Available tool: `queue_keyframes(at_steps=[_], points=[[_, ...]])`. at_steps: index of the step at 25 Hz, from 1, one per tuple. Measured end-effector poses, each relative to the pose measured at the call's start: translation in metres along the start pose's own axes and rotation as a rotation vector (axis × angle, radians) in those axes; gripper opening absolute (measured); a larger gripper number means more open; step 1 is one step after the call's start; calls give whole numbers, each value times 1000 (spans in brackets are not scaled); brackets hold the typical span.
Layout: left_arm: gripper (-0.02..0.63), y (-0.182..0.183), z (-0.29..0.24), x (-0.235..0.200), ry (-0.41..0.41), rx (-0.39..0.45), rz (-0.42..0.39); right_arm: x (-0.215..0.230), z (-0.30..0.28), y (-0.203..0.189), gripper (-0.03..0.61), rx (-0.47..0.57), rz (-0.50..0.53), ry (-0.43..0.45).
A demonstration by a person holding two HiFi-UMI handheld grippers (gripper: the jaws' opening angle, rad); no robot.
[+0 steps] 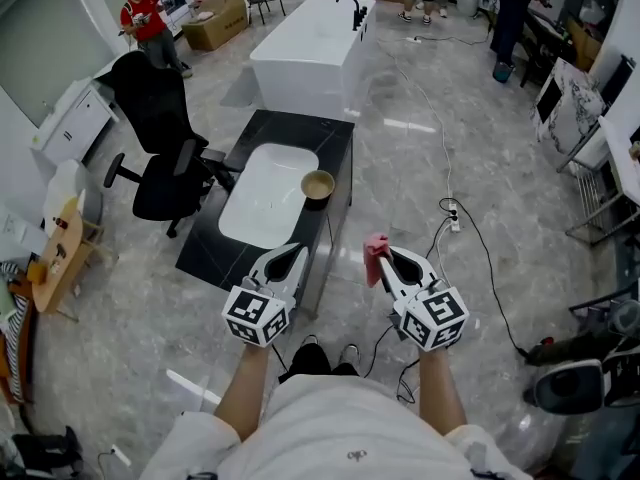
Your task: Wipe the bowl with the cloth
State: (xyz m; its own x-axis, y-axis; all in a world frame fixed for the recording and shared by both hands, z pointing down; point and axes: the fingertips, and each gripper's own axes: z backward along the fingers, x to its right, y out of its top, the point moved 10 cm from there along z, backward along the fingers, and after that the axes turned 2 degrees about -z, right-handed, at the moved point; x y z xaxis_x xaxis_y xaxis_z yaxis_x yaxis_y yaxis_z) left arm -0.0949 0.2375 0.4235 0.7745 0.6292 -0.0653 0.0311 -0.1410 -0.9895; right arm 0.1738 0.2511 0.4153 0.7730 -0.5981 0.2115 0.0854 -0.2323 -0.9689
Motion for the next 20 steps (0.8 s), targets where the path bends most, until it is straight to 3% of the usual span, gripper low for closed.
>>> queue_keyframes(at_steps=[11, 20], points=[[11, -25, -41, -23, 22, -85, -15, 36, -31, -12, 26, -71, -44, 10], [12, -39, -97, -96, 68, -102, 3, 83, -105, 17, 26, -68, 11, 7]])
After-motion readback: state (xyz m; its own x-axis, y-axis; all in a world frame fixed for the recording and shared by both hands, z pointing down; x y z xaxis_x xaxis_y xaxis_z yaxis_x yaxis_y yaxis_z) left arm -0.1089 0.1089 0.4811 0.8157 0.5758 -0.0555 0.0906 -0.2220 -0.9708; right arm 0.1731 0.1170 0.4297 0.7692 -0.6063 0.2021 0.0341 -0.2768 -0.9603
